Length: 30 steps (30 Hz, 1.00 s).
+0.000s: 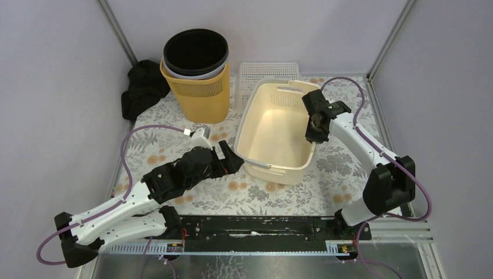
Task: Turn the large container upside down
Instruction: Turn the container upside down at the center of the board.
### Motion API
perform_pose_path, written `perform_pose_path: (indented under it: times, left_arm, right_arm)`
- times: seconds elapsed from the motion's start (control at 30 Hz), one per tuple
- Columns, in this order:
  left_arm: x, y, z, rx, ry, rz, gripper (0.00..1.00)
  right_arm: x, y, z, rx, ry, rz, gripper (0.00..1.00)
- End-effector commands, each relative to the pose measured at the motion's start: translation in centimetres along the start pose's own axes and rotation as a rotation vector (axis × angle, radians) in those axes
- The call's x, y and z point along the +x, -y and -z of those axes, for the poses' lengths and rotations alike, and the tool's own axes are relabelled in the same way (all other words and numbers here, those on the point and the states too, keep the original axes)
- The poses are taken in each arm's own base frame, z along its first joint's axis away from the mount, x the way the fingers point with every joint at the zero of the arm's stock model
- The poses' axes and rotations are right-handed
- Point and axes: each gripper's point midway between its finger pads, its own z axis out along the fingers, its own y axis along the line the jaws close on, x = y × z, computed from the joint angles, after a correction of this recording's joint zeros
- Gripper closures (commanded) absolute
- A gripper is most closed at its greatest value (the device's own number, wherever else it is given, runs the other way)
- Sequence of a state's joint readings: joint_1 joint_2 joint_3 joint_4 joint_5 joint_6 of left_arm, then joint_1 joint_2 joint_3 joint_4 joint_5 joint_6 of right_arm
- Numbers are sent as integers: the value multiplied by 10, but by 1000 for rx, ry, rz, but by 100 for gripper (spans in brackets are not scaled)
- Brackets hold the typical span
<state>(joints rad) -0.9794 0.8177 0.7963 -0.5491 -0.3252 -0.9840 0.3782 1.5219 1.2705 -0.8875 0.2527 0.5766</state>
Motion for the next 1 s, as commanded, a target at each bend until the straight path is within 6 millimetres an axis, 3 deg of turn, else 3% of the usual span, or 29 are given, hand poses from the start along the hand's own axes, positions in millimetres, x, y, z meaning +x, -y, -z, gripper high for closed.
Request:
perform_pose_path:
  times: [0.0, 0.17, 0.33, 0.53, 0.73, 0.87, 0.97]
  left_arm:
    - [-15, 10, 5, 27, 37, -11, 0]
    - [-36, 39, 9, 65, 44, -62, 0]
    - [-51, 63, 5, 86, 40, -121, 0]
    - [-65, 61, -14, 97, 21, -102, 0]
    - [-71, 61, -41, 87, 4, -95, 0]
    - [-67, 65, -63, 81, -19, -98, 0]
    - [-58, 63, -81, 76, -52, -96, 0]
  right_arm:
    - [-51, 21, 34, 91, 183, 97, 100]
    - [-82, 36, 75, 163, 277, 116, 100]
    - [-99, 48, 106, 214, 324, 162, 100]
    - [-112, 56, 124, 287, 311, 215, 100]
    - [-103, 58, 139, 362, 340, 255, 100]
    - [-81, 54, 144, 415, 323, 301, 100]
    - [-62, 39, 145, 410, 325, 371, 100]
